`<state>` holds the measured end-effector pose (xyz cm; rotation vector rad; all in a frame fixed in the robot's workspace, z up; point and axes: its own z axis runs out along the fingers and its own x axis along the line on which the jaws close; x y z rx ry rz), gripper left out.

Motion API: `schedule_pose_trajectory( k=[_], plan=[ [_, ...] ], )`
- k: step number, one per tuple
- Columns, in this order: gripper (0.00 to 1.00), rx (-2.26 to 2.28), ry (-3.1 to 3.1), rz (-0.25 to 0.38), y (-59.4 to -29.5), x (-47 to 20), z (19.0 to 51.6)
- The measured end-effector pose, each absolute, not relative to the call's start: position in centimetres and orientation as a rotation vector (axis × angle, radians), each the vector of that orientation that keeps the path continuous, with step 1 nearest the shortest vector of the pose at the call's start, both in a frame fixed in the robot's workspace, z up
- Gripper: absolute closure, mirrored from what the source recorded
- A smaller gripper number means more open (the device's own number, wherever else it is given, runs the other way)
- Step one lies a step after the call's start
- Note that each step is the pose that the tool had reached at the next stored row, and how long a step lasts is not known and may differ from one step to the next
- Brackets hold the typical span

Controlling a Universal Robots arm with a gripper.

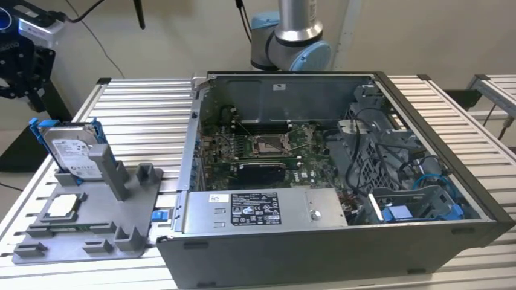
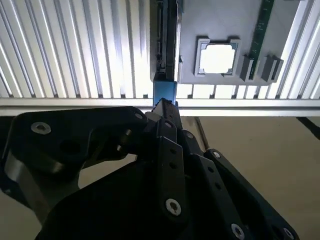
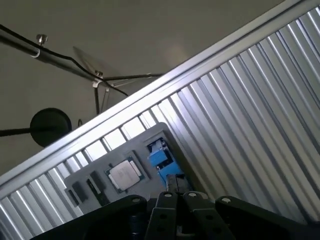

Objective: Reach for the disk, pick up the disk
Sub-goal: 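Pick up the disk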

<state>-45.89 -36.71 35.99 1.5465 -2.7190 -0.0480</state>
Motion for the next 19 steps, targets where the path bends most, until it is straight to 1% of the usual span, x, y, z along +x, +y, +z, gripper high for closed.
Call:
schedule_pose_trajectory(
  k=[9,19],
  plan=[
    [1.0,1.75,-2.59,-0.046,-36.71,-45.89,35.99],
    [1.0,1.788,-2.563,-0.046,-36.72,-45.89,35.99]
  ],
)
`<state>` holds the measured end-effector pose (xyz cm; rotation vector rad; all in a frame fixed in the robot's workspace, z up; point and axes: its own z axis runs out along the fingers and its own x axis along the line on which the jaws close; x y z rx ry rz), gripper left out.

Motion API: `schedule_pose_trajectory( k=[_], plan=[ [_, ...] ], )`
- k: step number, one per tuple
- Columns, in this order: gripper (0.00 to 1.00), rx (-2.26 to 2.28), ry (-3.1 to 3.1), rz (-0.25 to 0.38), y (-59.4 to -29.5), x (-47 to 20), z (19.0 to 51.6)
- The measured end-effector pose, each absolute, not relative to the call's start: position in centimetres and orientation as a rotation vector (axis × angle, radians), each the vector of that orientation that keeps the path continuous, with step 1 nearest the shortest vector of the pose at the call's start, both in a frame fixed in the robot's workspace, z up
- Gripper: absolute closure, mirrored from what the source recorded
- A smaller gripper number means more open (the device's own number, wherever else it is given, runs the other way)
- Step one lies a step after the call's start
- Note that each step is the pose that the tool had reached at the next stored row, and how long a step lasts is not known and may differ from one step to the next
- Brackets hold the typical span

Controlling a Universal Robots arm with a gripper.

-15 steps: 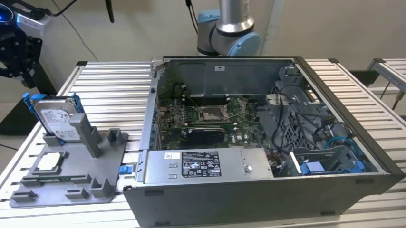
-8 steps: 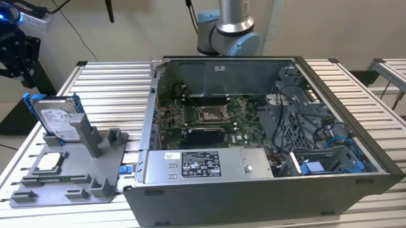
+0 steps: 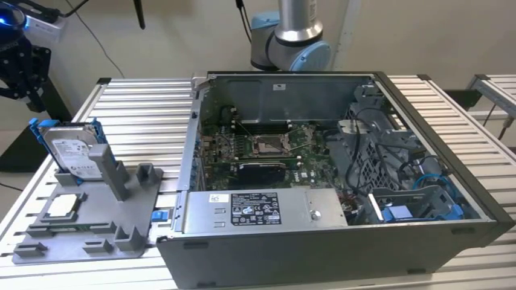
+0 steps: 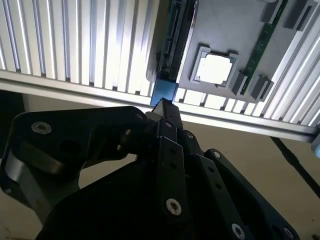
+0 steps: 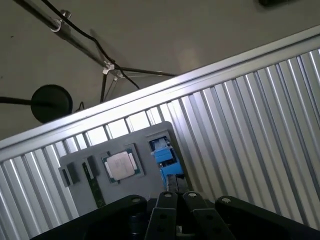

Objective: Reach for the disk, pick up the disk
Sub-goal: 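Pick up the disk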

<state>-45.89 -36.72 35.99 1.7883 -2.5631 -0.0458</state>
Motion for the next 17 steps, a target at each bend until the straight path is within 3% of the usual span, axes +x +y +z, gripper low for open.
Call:
schedule_pose_trajectory(
  k=[17],
  plan=[
    [1.0,2.144,-2.278,-0.032,-36.71,-45.89,36.01]
  ],
)
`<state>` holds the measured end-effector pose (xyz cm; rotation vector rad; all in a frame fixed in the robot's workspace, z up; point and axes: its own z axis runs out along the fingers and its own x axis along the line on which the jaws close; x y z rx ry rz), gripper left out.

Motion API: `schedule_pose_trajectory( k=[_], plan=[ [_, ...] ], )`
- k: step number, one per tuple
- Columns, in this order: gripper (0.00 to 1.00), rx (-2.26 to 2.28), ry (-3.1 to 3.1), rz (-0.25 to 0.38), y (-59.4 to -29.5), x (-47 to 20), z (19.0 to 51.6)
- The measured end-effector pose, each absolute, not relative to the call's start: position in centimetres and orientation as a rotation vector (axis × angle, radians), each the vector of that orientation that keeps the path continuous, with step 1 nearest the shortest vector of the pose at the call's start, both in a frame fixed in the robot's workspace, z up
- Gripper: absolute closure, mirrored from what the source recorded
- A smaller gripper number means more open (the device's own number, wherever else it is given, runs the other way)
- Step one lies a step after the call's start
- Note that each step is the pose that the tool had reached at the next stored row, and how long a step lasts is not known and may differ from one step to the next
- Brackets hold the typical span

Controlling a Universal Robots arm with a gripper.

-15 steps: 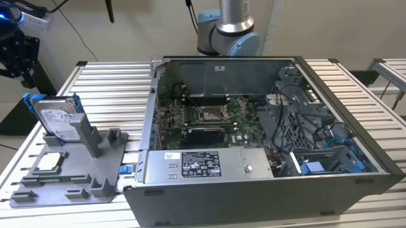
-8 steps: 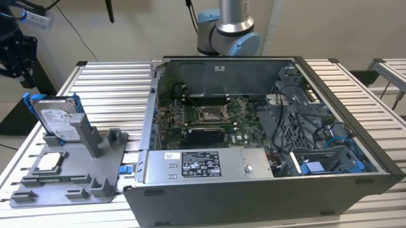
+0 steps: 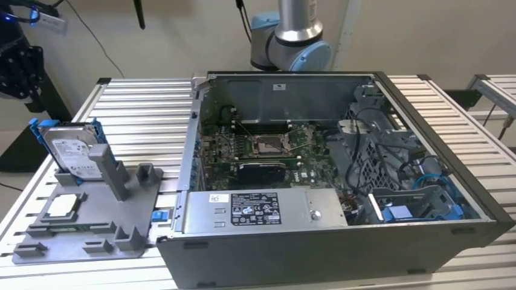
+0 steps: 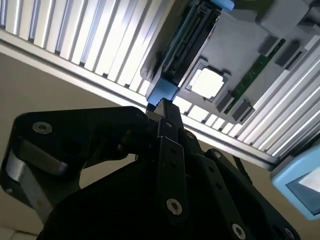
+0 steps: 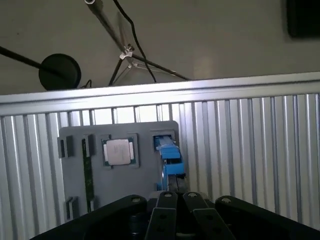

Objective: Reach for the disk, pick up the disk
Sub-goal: 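Pick up the disk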

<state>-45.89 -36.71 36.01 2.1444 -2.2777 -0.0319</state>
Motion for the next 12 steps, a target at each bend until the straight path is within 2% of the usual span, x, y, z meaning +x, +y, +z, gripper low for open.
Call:
schedule_pose_trajectory(
  k=[12],
  plan=[
    [1.0,2.224,-2.209,-0.015,-36.82,-45.79,35.77]
  ],
)
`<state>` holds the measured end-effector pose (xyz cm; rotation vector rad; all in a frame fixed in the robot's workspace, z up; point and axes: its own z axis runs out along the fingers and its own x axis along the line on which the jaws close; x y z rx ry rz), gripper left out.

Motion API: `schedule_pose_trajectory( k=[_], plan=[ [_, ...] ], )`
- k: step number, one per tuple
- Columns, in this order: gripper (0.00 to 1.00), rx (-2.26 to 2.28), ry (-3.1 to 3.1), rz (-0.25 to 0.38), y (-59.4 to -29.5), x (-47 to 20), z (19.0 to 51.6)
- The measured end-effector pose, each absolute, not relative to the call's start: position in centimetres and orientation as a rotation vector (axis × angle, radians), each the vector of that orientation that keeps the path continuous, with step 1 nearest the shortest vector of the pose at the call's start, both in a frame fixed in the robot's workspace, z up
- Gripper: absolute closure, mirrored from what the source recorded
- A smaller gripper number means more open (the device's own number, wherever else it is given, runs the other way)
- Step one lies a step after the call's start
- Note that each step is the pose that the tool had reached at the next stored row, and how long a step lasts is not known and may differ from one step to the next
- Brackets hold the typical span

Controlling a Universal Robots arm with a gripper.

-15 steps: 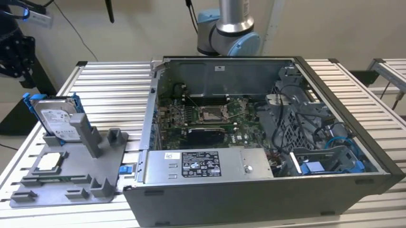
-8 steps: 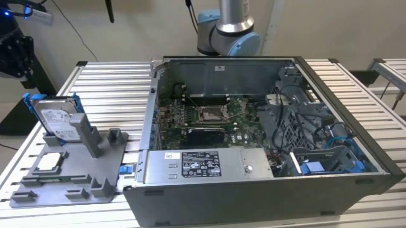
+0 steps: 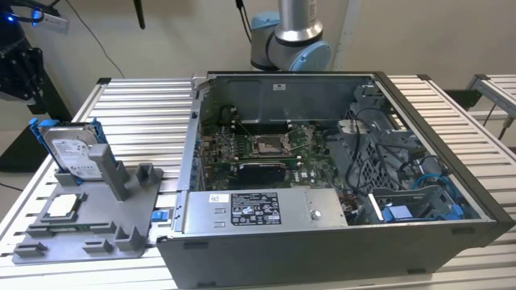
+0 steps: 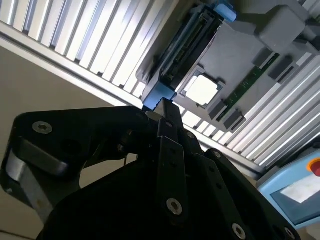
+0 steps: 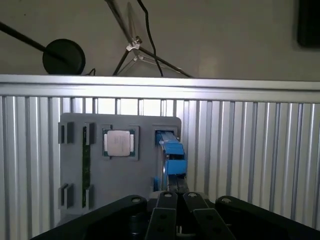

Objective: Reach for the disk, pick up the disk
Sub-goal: 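Pick up the disk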

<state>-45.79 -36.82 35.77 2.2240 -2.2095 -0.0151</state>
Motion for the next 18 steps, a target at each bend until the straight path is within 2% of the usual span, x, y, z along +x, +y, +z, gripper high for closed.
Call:
schedule_pose_trajectory(
  k=[4,5,18],
  plan=[
    [1.0,2.22,-2.211,-0.013,-36.8,-45.8,35.7],
    [0.0,2.217,-2.214,-0.013,-36.8,-45.8,35.7],
    [0.0,2.209,-2.221,-0.012,-36.8,-45.8,33.5]
  ],
)
